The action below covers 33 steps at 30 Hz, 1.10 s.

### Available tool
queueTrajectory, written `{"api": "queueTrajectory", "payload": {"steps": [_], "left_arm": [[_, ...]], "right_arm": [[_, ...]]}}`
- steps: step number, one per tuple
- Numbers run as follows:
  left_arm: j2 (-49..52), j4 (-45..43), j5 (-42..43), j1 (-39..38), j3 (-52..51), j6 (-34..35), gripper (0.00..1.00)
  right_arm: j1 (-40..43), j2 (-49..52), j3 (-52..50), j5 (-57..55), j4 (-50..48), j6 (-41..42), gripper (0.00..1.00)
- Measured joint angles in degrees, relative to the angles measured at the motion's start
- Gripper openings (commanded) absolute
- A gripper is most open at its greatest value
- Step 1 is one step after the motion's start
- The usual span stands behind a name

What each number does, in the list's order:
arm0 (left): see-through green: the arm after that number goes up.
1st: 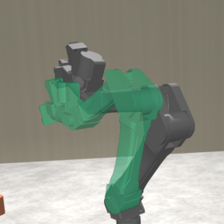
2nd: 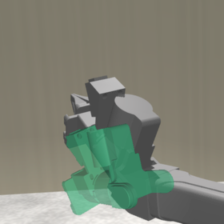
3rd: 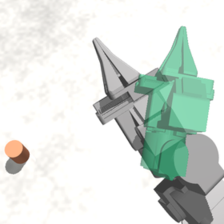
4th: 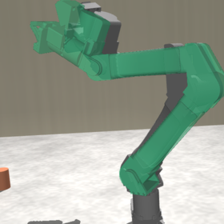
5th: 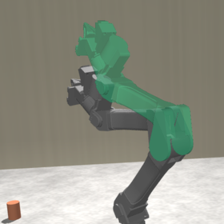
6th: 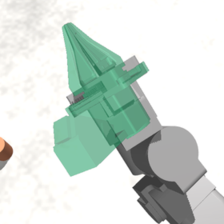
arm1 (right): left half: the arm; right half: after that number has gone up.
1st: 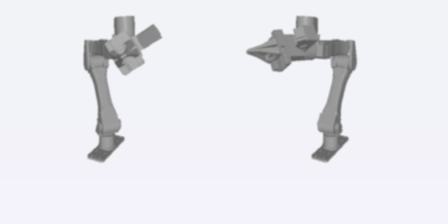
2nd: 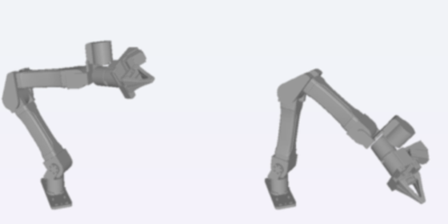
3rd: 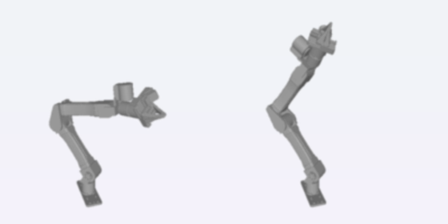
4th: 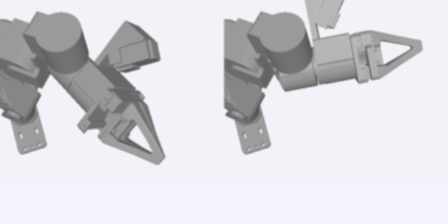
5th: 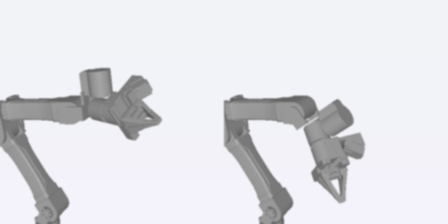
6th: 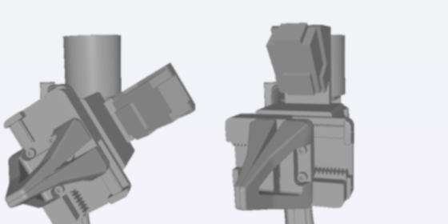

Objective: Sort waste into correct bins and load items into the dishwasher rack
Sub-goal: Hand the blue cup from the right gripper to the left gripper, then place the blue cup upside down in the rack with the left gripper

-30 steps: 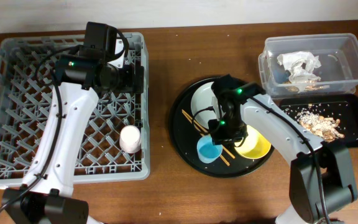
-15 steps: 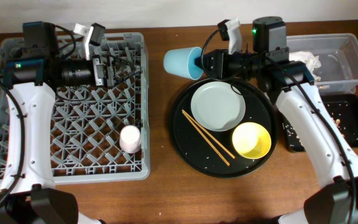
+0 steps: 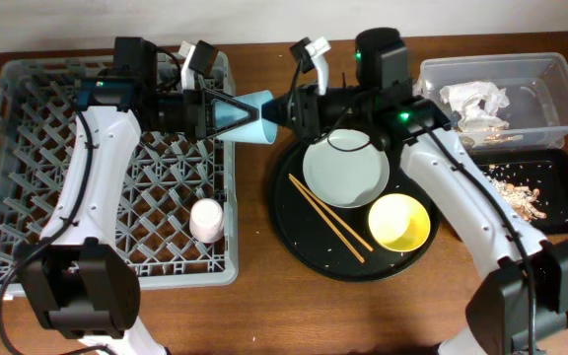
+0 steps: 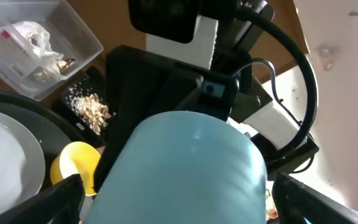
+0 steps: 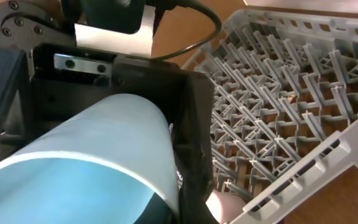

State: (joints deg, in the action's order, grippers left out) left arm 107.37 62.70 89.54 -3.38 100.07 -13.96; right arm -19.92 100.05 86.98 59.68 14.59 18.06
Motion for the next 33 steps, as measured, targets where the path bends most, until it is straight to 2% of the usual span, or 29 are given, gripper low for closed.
{"api": "queueTrajectory", "payload": {"steps": [2, 3, 4, 5, 6, 7, 8, 10, 13, 16, 17, 19, 22, 23, 26, 30, 31, 33], "left_arm": [[0.0, -0.07, -0.33, 0.0, 0.0, 0.02, 0.63], [0.07, -0.2, -0.48, 0.02, 0.0, -0.02, 0.63], [0.11, -0.46, -0.7, 0.07, 0.0, -0.42, 0.62], [0.17, -0.37, -0.9, 0.07, 0.0, -0.17, 0.62], [0.35, -0.72, -1.49, 0.07, 0.0, -0.44, 0.62], [0.68, -0.87, -2.16, 0.07, 0.0, -0.48, 0.62], [1.09, -0.94, -1.2, 0.17, -0.04, -1.09, 0.62], [0.96, -0.2, -0.26, -0.42, 0.0, -0.37, 0.62], [0.96, -0.17, -4.37, 0.85, 0.0, -0.15, 0.62], [0.96, -0.17, -6.32, 4.74, 0.0, -0.15, 0.59], [0.96, -0.13, -9.64, 5.88, 0.02, 0.04, 0.59], [0.92, 0.22, -24.57, 6.29, 0.07, 2.86, 0.6], [0.11, 4.07, -53.02, 5.03, 0.39, 5.03, 0.6], [-0.26, 5.99, -65.48, 3.45, 0.37, 5.25, 0.6], [-0.44, 5.75, -80.43, -1.33, -1.01, 5.25, 0.6], [-0.96, -0.52, -88.87, -4.66, -9.2, 6.99, 0.6], [-0.96, -2.23, -89.53, -4.66, -10.86, 7.21, 0.74], [-0.98, -3.85, -90.27, -4.66, -12.63, 7.69, 0.95]], "right_arm": [[0.07, 0.33, 0.0, 0.17, -0.94, 0.13, 0.18], [0.07, 0.37, 0.0, 0.61, -1.27, 0.35, 0.2], [0.07, 0.37, 0.02, 1.31, -1.6, 0.92, 0.31], [0.04, 0.37, 0.02, 1.46, -1.64, 1.2, 0.52], [-0.07, 0.35, 0.02, 1.95, -1.75, 1.51, 0.77], [-0.24, 0.37, 0.02, 2.56, -1.79, 1.79, 0.87], [-0.28, 0.33, 0.02, 3.5, -1.79, 2.51, 0.88], [0.72, 1.09, 0.07, -1.64, -1.77, 1.64, 0.92], [5.64, 1.18, 0.07, -2.08, -0.42, 1.27, 0.93], [10.73, 1.18, 0.07, -2.45, 4.76, 0.72, 0.99], [12.52, 1.18, 0.13, -3.34, 7.56, 0.22, 0.98], [14.97, 1.18, 0.2, -7.76, 14.62, -0.39, 0.98], [15.32, 1.27, 0.2, -17.64, 23.15, -1.86, 0.98], [15.32, 1.29, 0.17, -21.88, 25.99, -2.01, 0.98], [15.32, 1.29, 0.17, -26.88, 28.33, -2.01, 0.98], [15.32, 1.29, 0.17, -28.39, 28.65, -2.03, 0.99], [15.32, 1.29, 0.17, -28.41, 28.81, -2.1, 0.98], [15.32, 1.29, 0.17, -28.41, 29.57, -2.08, 0.98]]}}
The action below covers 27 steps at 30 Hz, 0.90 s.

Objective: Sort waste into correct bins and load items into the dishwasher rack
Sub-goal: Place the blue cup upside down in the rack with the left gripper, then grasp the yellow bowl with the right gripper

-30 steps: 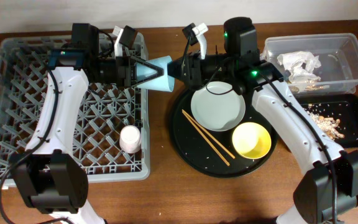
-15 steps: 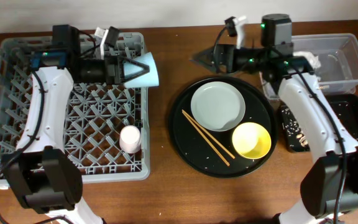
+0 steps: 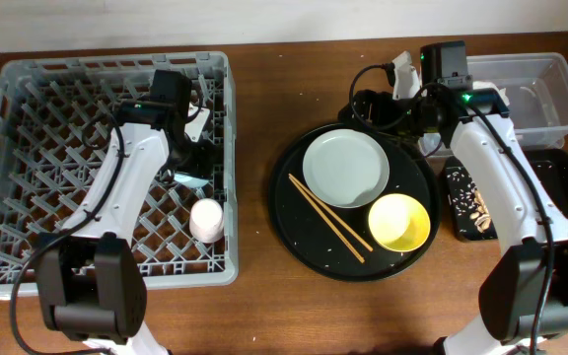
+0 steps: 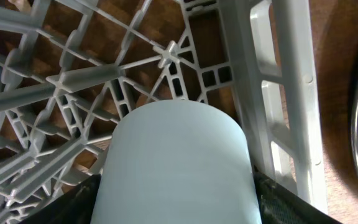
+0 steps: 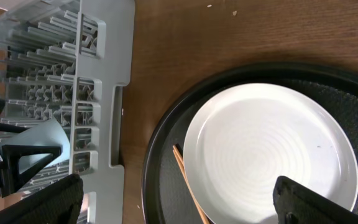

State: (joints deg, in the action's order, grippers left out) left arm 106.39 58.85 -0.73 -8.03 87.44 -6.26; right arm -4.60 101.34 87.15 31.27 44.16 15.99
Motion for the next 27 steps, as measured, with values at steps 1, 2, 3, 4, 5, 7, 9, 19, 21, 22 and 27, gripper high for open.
{"api": "queueTrajectory", "payload": {"steps": [1, 2, 3, 4, 5, 7, 9, 19, 21, 22, 27], "left_arm": [[0.0, -0.74, -0.02, 0.0, -0.09, 0.11, 0.99], [0.0, -1.14, -0.09, 0.0, -0.13, 0.07, 0.99], [0.0, -1.95, -0.17, 0.0, -0.17, 0.15, 0.99], [0.0, -2.54, -0.11, 0.0, -0.2, 0.13, 0.99], [0.0, -2.8, 0.55, 0.0, -0.17, 0.13, 0.99], [0.02, -1.95, 1.84, 0.0, 1.62, 1.2, 0.99], [-0.11, 1.38, 3.41, -0.17, 9.94, 2.69, 0.99], [-0.76, 2.8, 10.56, -1.95, 20.26, 6.56, 0.99], [-0.74, 1.49, 10.36, -0.11, 20.26, 10.29, 0.99], [-0.76, 1.38, 10.29, 0.94, 20.26, 11.08, 0.99], [-0.76, 1.73, 9.94, 2.71, 20.26, 12.39, 0.99]], "right_arm": [[0.0, 0.0, 0.0, -0.02, 0.02, 0.02, 0.98], [0.0, 0.0, 0.0, -0.02, 0.02, 0.02, 0.98], [0.0, 0.0, 0.0, -0.04, 0.02, 0.02, 0.98], [0.0, 0.0, 0.0, -0.04, 0.02, 0.02, 0.99], [0.0, 0.0, 0.0, -0.04, 0.04, 0.02, 0.98], [0.0, 0.0, 0.0, -0.04, 0.02, 0.0, 0.99], [0.0, 0.0, 0.0, -0.98, 1.66, -1.6, 0.84], [-11.98, 0.2, 0.04, -30.42, 8.35, 2.54, 0.72], [-16.37, 0.66, 0.04, -33.07, 6.64, 3.74, 0.72], [-17.99, 1.68, 0.04, -34.12, 5.88, 4.13, 0.72], [-19.12, 8.59, 0.04, -35.98, 4.61, 6.36, 0.72]]}}
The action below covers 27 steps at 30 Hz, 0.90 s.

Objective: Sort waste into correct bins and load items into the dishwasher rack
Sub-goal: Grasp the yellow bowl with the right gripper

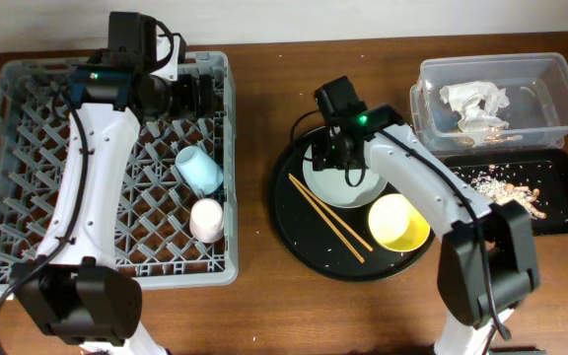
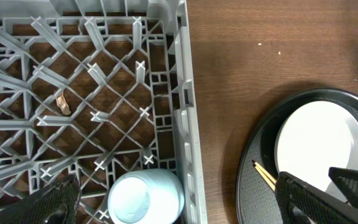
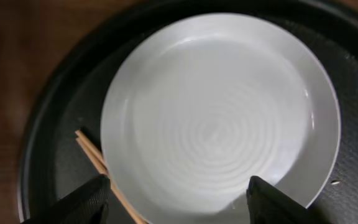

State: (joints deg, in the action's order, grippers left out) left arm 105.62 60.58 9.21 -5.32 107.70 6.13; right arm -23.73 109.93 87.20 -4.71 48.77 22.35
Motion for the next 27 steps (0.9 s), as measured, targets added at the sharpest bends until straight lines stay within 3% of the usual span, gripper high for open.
{"api": "queueTrajectory", "payload": {"steps": [5, 7, 8, 9, 10, 13, 18, 24, 27], "left_arm": [[0.0, -0.61, -0.07, -2.01, -1.22, 0.2, 0.99], [0.0, -2.12, 0.0, -3.19, -3.63, 0.2, 0.99], [0.0, -2.4, -0.02, -3.19, -4.48, 0.22, 0.99], [0.0, -2.8, -0.04, -3.19, -5.16, 0.22, 0.99], [0.02, -2.89, -0.04, -3.19, -5.53, 0.22, 0.99], [0.0, -3.69, -0.85, -3.19, -5.81, 0.22, 0.99], [0.0, -4.2, -1.27, -3.19, -5.84, 0.22, 0.99], [0.02, -4.22, -1.29, -3.19, -5.84, 0.22, 0.99], [0.0, -4.22, -1.27, -3.37, -5.84, 0.22, 0.99]], "right_arm": [[7.34, 0.72, 0.0, -0.44, 3.87, 4.07, 0.7], [8.59, 0.72, 0.02, -0.46, 9.05, 4.0, 0.65], [8.37, 0.72, -0.11, -0.39, 13.35, 4.22, 0.58], [8.28, 0.79, -0.09, -0.39, 18.23, 5.25, 0.44], [8.26, 0.79, -0.09, -0.2, 21.64, 6.95, 0.39], [8.26, 0.81, -0.11, 1.79, 25.35, 9.49, 0.38], [7.8, 0.92, -5.79, 3.23, 19.82, 11.96, 0.33], [7.04, 0.92, -5.79, 4.76, 19.23, 10.21, 0.33], [2.19, 0.92, -5.77, 5.88, 18.88, 8.7, 0.37]]}}
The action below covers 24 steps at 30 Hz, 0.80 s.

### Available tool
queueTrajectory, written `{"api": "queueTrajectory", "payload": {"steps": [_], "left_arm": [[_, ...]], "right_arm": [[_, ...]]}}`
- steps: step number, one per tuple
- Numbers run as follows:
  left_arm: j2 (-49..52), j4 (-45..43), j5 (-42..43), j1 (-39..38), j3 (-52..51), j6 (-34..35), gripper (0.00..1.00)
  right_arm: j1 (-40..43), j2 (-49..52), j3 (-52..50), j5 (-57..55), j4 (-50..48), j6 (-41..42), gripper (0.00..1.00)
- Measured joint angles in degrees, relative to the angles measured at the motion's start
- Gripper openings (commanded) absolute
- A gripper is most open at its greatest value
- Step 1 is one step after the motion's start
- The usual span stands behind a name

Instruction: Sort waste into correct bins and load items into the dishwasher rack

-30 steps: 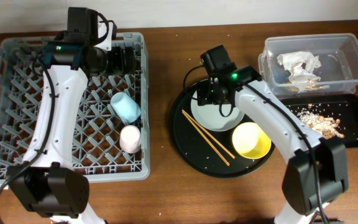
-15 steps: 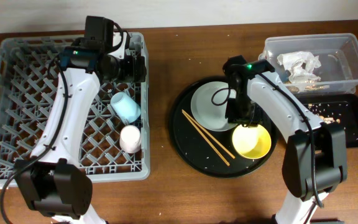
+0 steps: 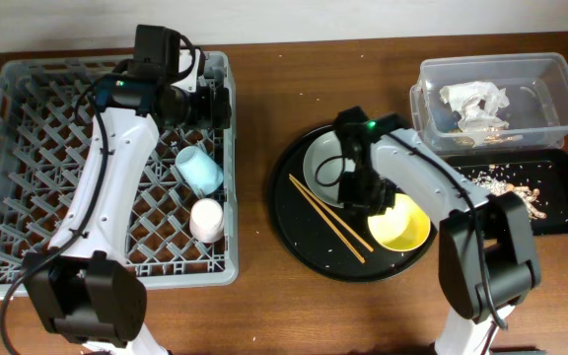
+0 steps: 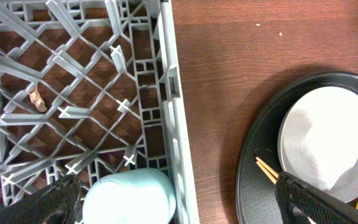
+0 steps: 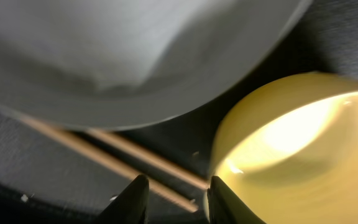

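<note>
The grey dishwasher rack (image 3: 28, 148) holds a light blue cup (image 3: 198, 170) on its side and a white cup (image 3: 206, 219). My left gripper (image 3: 215, 104) hovers wide open over the rack's right wall, with the blue cup (image 4: 129, 199) below it. On the round black tray (image 3: 294, 237) lie a white plate (image 3: 323, 158), a yellow bowl (image 3: 402, 225) and wooden chopsticks (image 3: 328, 222). My right gripper (image 5: 174, 200) is low on the tray, open. The chopsticks (image 5: 142, 165) pass between its fingers. One finger stands at the rim of the bowl (image 5: 291, 149).
A clear bin (image 3: 540, 74) with crumpled paper stands at the back right. In front of it is a black tray (image 3: 560, 163) of food scraps. A small brown scrap (image 4: 37, 99) lies under the rack's grid. Bare wooden table separates the rack and the round tray.
My right gripper was wide open above the white plate; now it is down on the tray between plate and bowl, fingers closer together around the chopsticks. The left gripper has shifted slightly right.
Both grippers held the blue cup between rack and tray. Then the left one held it low inside the rack while the right was near the bins. Then the cup lay loose in the rack and the right hung over the plate, now at the chopsticks.
</note>
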State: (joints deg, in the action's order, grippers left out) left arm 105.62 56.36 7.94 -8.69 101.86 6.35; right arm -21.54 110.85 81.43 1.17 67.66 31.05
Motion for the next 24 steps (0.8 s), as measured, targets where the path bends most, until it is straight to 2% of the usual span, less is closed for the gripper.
{"api": "queueTrajectory", "payload": {"steps": [2, 5, 6, 7, 8, 12, 15, 19, 21, 23, 24], "left_arm": [[0.02, -0.04, 0.09, -2.01, -0.02, 0.0, 0.99], [0.02, -0.5, 0.39, -8.94, -0.13, 0.15, 0.99], [0.02, -0.79, 0.39, -10.95, -0.17, 0.17, 0.99], [0.15, -1.22, 0.94, -13.22, -0.2, 0.17, 0.99], [1.29, -1.44, 3.04, -16.81, -0.2, 0.11, 0.99], [10.97, -3.06, 12.83, -25.2, -0.2, -6.43, 0.99], [15.19, -4.26, 14.58, -32.2, -0.33, -10.51, 0.99], [19.43, -8.55, 11.52, -39.01, -0.31, -12.72, 0.98], [23.45, -10.58, 10.69, -39.43, -0.31, -12.81, 0.77], [24.63, -11.72, 9.42, -39.19, -0.31, -13.0, 0.49], [24.63, -12.72, 9.14, -39.21, -0.31, -12.98, 0.43]], "right_arm": [[0.11, -0.5, 3.67, 0.44, 1.95, -0.76, 0.5], [13.0, -7.23, 23.1, 0.61, 6.25, -5.79, 0.74], [15.89, -7.98, 26.47, 0.63, 7.1, -6.58, 0.75], [23.28, -9.35, 30.21, 0.59, 7.48, -7.45, 0.77], [26.67, -9.46, 30.51, 0.17, 7.74, -7.5, 0.77], [35.06, -9.31, 30.25, 0.28, 10.49, -7.82, 0.77], [35.32, -9.31, 29.92, 0.22, 10.8, -9.07, 0.78], [35.32, -9.31, 28.7, 0.22, 10.84, -9.25, 0.77], [35.32, -9.31, 28.63, 0.17, 10.84, -9.22, 0.77], [35.32, -9.31, 28.59, -0.33, 11.26, -9.29, 0.77], [35.32, -9.31, 28.59, -0.5, 11.28, -9.38, 0.77]]}}
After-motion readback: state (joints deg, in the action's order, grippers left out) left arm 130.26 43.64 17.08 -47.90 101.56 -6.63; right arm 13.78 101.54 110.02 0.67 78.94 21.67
